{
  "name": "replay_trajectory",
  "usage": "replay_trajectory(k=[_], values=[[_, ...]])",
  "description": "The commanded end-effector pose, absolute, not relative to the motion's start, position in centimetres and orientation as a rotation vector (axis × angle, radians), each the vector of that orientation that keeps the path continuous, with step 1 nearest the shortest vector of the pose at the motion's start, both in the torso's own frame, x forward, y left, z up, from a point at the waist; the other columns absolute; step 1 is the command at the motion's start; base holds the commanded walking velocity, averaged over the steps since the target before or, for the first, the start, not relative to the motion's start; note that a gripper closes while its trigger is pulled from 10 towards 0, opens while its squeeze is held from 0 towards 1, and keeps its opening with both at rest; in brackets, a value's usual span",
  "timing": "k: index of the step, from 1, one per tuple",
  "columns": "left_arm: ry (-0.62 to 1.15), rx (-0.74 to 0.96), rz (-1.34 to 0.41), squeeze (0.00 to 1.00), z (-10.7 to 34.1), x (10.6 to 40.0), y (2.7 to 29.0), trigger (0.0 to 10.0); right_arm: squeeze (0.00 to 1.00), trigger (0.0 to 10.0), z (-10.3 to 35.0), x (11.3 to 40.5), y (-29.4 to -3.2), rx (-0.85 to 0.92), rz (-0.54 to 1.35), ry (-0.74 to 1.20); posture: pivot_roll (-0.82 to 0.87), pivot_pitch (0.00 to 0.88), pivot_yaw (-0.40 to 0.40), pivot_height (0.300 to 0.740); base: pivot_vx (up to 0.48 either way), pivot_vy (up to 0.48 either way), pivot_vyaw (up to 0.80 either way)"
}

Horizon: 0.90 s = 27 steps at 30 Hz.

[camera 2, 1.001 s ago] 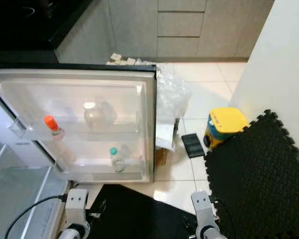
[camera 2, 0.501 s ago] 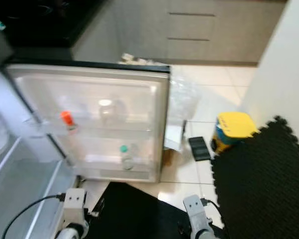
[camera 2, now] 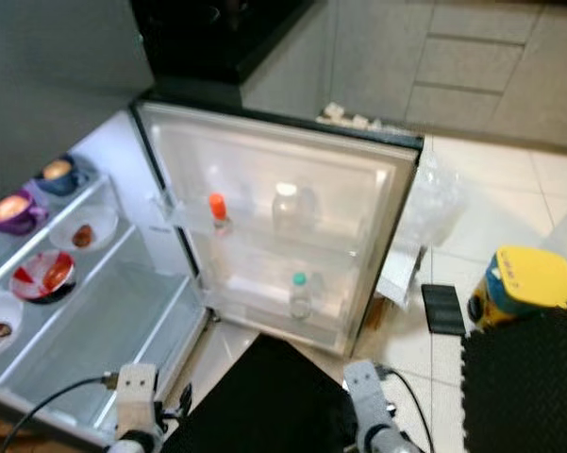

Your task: Restocking fridge

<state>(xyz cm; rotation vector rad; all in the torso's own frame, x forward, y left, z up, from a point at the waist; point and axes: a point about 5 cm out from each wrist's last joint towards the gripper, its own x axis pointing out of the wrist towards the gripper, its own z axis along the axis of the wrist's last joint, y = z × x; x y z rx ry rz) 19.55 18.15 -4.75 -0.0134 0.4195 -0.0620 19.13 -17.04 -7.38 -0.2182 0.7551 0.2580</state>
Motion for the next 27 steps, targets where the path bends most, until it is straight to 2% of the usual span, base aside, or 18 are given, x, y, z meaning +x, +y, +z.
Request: replay_trajectory(k=[1,4,14,27], values=[[0.457,-0.012,-0.054,0.0,-5.37,18.55,18.29,10.0,0.0,10.0,-7.31,19.29,-16.86,-0.217,0.265,0.75,-0.14,0.078,-0.009,0.701,0.0,0.0,0.8],[0.455,-0.014,-0.05,0.0,-5.35,18.59,18.31,10.0,0.0,10.0,-7.27,19.3,-17.05,-0.194,0.242,0.746,-0.14,0.075,-0.009,0.701,0.0,0.0,0.68],[0.463,-0.018,-0.028,0.0,-5.42,18.63,18.65,10.0,0.0,10.0,-7.2,19.35,-17.39,-0.194,0.221,0.74,-0.15,0.067,-0.009,0.701,0.0,0.0,0.0],[0.474,-0.027,-0.043,0.0,-5.46,18.99,18.46,10.0,0.0,10.0,-7.15,19.47,-17.45,-0.192,0.214,0.738,-0.15,0.062,-0.01,0.701,0.0,-0.437,0.0]])
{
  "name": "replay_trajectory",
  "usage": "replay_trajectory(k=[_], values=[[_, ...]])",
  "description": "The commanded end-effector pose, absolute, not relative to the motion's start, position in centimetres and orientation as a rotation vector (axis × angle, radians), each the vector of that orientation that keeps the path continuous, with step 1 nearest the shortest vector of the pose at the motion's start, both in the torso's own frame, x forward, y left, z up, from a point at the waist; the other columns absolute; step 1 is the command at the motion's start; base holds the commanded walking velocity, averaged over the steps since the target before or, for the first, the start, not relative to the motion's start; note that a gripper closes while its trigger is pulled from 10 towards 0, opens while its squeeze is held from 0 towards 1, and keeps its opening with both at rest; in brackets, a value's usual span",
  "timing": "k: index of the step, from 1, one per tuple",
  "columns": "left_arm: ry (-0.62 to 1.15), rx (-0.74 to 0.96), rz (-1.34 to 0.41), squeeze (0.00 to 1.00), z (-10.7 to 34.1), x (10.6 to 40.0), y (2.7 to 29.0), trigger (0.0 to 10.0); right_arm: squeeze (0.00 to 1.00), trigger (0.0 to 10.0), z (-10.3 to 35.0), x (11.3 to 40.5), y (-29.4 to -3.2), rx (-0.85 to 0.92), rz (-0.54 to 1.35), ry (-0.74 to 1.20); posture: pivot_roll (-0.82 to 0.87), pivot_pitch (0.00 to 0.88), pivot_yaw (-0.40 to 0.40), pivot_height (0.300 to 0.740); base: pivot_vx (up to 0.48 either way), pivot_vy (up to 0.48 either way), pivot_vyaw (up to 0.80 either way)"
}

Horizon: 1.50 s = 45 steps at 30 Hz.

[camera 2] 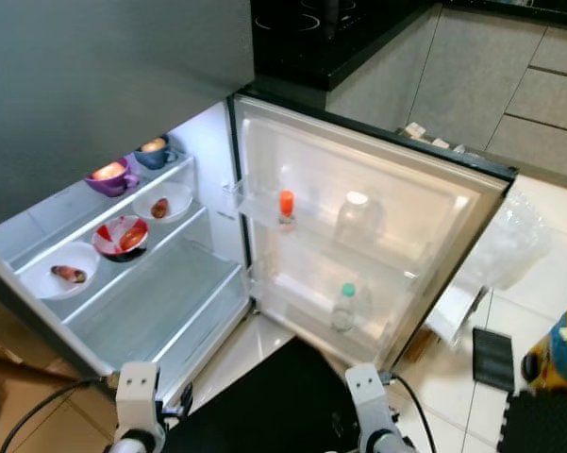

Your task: Restocking fridge

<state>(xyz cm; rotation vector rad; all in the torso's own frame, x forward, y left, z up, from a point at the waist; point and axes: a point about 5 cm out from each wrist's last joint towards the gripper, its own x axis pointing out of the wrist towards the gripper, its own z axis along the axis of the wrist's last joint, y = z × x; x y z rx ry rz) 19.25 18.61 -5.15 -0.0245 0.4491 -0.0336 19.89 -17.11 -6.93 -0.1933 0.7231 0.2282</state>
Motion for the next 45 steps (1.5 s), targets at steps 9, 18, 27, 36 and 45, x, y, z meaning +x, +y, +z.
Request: replay_trajectory(k=[9,18,27,36,45], values=[[0.49,-0.031,-0.019,0.0,-5.7,18.7,19.0,10.0,0.0,10.0,-6.9,19.9,-17.1,-0.18,0.217,0.716,-0.15,0.067,-0.009,0.701,0.0,0.0,0.0],[0.489,-0.005,-0.024,0.0,-5.6,18.4,19.8,10.0,0.0,10.0,-6.4,20.5,-17.2,-0.172,0.22,0.679,-0.15,0.077,-0.004,0.701,0.0,0.0,0.0],[0.477,0.003,-0.071,0.0,-5.5,18.5,19.6,10.0,0.0,10.0,-5.1,21.4,-20.9,-0.207,0.112,0.6,-0.15,0.088,-0.002,0.701,0.0,-0.32,0.0],[0.33,0.039,-0.196,0.0,-3.5,19.9,19.5,10.0,0.0,10.0,-0.5,24.9,-26.5,-0.223,-0.038,0.418,-0.17,0.097,0.004,0.701,0.0,0.0,0.0],[0.12,0.081,-0.486,0.0,-0.2,20.5,18.7,10.0,0.0,10.0,6.9,29.8,-31.3,-0.233,-0.227,0.222,-0.16,0.099,-0.012,0.701,0.0,0.0,0.0]])
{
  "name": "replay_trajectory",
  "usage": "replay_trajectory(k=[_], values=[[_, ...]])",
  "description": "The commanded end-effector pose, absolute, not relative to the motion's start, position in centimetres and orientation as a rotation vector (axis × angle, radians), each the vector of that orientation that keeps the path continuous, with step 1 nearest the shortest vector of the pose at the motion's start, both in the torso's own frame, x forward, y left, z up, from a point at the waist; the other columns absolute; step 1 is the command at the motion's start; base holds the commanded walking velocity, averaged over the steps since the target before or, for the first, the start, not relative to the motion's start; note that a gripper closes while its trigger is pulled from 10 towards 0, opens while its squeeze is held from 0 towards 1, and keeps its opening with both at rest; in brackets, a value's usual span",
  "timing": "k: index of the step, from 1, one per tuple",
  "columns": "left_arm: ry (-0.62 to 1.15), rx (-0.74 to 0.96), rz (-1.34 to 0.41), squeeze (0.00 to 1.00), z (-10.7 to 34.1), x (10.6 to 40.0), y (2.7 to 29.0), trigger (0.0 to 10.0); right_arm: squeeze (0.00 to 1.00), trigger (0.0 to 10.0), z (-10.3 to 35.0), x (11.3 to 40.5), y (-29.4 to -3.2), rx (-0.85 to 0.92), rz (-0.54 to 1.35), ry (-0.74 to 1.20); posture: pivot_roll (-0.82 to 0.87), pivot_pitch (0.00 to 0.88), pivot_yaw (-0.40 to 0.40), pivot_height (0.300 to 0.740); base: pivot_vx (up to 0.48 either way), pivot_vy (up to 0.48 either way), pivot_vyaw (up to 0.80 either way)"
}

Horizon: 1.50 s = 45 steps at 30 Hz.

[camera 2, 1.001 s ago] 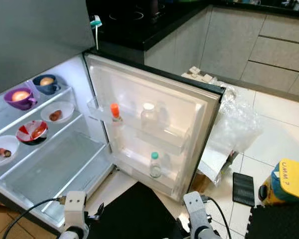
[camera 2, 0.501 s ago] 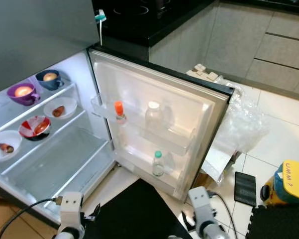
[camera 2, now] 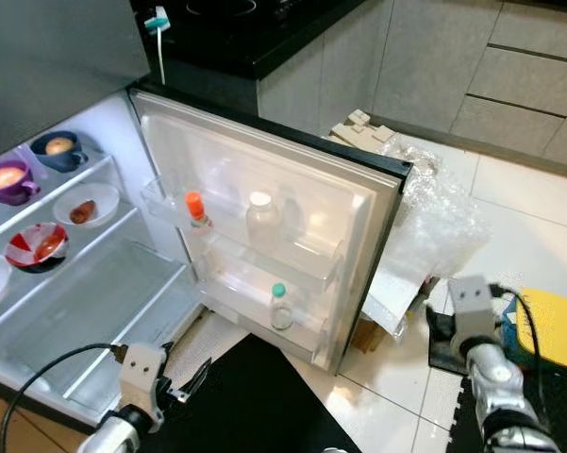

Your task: Restocking fridge

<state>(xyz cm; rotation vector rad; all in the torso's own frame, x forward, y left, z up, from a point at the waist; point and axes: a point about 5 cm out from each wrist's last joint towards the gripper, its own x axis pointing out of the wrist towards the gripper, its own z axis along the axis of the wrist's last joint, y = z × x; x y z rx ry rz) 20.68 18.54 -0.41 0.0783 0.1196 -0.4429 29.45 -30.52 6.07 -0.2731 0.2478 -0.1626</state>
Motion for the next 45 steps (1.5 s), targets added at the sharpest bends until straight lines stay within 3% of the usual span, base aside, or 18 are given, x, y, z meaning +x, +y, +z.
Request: replay_trajectory(k=[1,4,5,8,9,11,12,16,20,30,31,34,35,36,38,41,43,45], values=[[0.12,0.081,-0.486,0.0,-0.2,20.5,18.7,10.0,0.0,10.0,6.9,29.8,-31.3,-0.233,-0.227,0.222,-0.16,0.099,-0.012,0.701,0.0,0.0,0.0],[0.112,0.07,-0.509,0.0,0.0,20.5,18.5,10.0,0.0,10.0,7.6,30.2,-31.5,-0.211,-0.256,0.194,-0.16,0.099,-0.012,0.701,0.0,0.0,0.0],[0.057,0.06,-0.611,0.0,1.5,21.2,17.4,10.0,0.0,0.0,10.0,32.0,-31.5,-0.155,-0.323,0.118,-0.15,0.103,-0.013,0.701,0.0,0.0,0.0],[-0.021,0.083,-0.706,0.0,3.4,22.0,16.0,10.0,0.0,0.0,11.6,33.3,-31.4,-0.152,-0.37,0.089,-0.15,0.104,-0.012,0.701,0.0,0.0,0.0],[-0.052,0.092,-0.736,0.0,4.2,22.4,15.5,10.0,0.0,2.0,12.1,33.6,-31.5,-0.143,-0.403,0.087,-0.14,0.106,-0.012,0.701,0.0,0.0,0.0],[-0.052,0.092,-0.736,0.0,4.2,22.4,15.5,10.0,0.0,2.0,12.1,33.6,-31.5,-0.143,-0.403,0.087,-0.14,0.106,-0.012,0.701,0.0,0.0,0.0],[-0.123,0.117,-0.764,0.0,6.0,23.4,14.8,10.0,0.0,10.0,12.8,34.0,-32.2,-0.024,-0.498,0.087,-0.14,0.101,-0.006,0.701,0.0,0.0,0.0],[-0.201,0.138,-0.769,0.0,8.4,24.6,14.5,10.0,0.0,10.0,13.6,34.8,-32.0,0.17,-0.543,0.08,-0.14,0.099,0.0,0.701,0.0,0.0,0.0],[-0.231,0.15,-0.78,0.0,10.0,25.2,14.6,10.0,0.0,10.0,14.2,36.0,-30.4,0.269,-0.426,0.077,-0.13,0.097,0.006,0.701,0.0,0.0,0.0],[-0.212,0.169,-0.777,0.0,10.2,25.1,15.5,10.0,0.0,9.6,14.3,37.5,-26.4,0.262,-0.132,0.086,-0.12,0.094,0.009,0.701,0.0,0.0,0.0],[-0.198,0.172,-0.782,0.0,10.0,24.9,15.5,10.0,0.0,1.7,14.2,37.7,-25.3,0.257,-0.045,0.082,-0.12,0.093,0.009,0.701,0.0,0.0,0.0],[-0.173,0.18,-0.791,0.0,9.7,24.4,15.6,10.0,0.0,0.8,14.1,37.9,-23.6,0.252,0.091,0.074,-0.12,0.092,0.011,0.701,0.0,0.0,0.0],[-0.17,0.179,-0.792,0.0,9.7,24.4,15.6,10.0,0.0,1.7,14.0,37.9,-23.3,0.26,0.12,0.066,-0.12,0.091,0.012,0.701,0.0,0.0,0.0],[-0.17,0.179,-0.792,0.0,9.7,24.4,15.6,10.0,0.0,1.7,14.0,37.9,-23.3,0.26,0.12,0.066,-0.12,0.091,0.012,0.701,0.0,0.0,0.0],[-0.162,0.176,-0.792,0.0,9.6,24.3,15.6,10.0,0.0,3.6,14.0,37.8,-22.8,0.274,0.18,0.049,-0.12,0.091,0.014,0.701,0.0,0.0,0.0],[-0.15,0.178,-0.791,0.0,9.4,24.2,15.7,10.0,0.0,4.4,13.8,37.6,-22.3,0.293,0.247,0.035,-0.12,0.092,0.016,0.701,0.0,0.0,0.0],[-0.144,0.179,-0.79,0.0,9.3,24.1,15.8,10.0,0.0,4.4,13.8,37.5,-22.2,0.299,0.271,0.03,-0.12,0.092,0.016,0.701,0.0,0.0,0.0],[-0.115,0.19,-0.772,0.0,8.7,23.9,16.3,10.0,0.0,5.7,13.4,37.1,-21.7,0.332,0.379,0.022,-0.13,0.093,0.018,0.701,0.0,0.0,0.0]])
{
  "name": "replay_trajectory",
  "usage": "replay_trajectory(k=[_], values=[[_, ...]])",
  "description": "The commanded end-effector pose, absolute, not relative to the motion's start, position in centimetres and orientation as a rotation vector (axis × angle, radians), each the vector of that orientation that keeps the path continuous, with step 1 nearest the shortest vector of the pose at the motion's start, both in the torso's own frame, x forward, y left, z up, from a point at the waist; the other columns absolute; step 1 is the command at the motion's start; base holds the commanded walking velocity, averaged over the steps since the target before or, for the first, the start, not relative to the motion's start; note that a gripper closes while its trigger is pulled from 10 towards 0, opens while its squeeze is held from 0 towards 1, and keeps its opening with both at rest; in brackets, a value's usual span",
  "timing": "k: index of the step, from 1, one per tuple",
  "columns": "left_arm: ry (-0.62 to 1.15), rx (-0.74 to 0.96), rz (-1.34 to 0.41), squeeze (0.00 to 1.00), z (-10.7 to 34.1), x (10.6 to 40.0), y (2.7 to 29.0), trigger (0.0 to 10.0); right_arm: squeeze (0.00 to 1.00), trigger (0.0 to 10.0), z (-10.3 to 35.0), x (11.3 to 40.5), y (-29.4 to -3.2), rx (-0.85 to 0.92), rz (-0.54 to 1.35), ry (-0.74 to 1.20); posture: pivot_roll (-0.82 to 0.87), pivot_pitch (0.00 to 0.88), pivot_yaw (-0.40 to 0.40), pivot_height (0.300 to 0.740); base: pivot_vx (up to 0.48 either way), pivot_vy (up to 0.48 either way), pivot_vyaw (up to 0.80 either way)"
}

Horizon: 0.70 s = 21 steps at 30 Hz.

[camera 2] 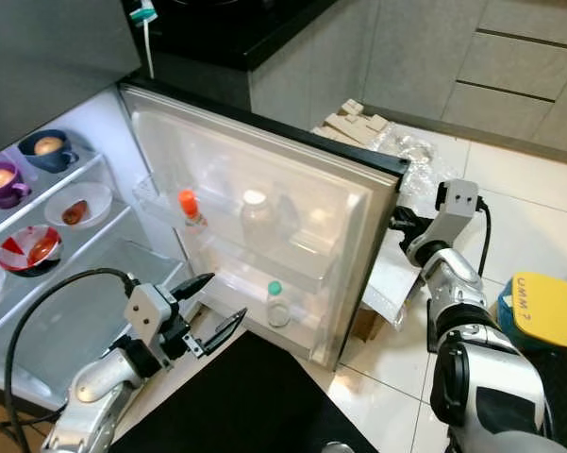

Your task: Restocking fridge

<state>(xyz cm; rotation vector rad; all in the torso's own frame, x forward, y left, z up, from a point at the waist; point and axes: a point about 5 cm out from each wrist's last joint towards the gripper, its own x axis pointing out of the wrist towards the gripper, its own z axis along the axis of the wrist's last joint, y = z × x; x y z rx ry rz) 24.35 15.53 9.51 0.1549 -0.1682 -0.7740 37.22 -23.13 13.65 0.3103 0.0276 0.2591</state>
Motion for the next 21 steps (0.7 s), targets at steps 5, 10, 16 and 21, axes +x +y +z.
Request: replay_trajectory(k=[5,10,16,21], values=[[-0.053,0.212,-0.605,0.0,7.2,23.8,18.8,10.0,0.0,10.0,12.3,35.8,-20.9,0.393,0.569,0.032,-0.13,0.095,0.021,0.701,0.0,0.0,0.0],[-0.018,0.192,-0.4,0.0,6.1,23.4,21.5,10.0,0.0,10.0,11.5,34.6,-20.3,0.433,0.7,0.034,-0.13,0.099,0.024,0.701,0.0,0.0,0.0],[0.094,0.109,0.06,0.0,3.1,19.6,27.9,10.0,0.0,10.0,10.2,30.7,-18.4,0.525,0.961,0.069,-0.13,0.108,0.028,0.701,0.0,0.0,0.0],[0.271,0.089,0.228,0.0,-0.2,15.9,30.0,10.0,0.0,10.0,10.9,27.5,-16.0,0.629,1.15,0.07,-0.13,0.116,0.029,0.701,0.0,0.0,0.0]])
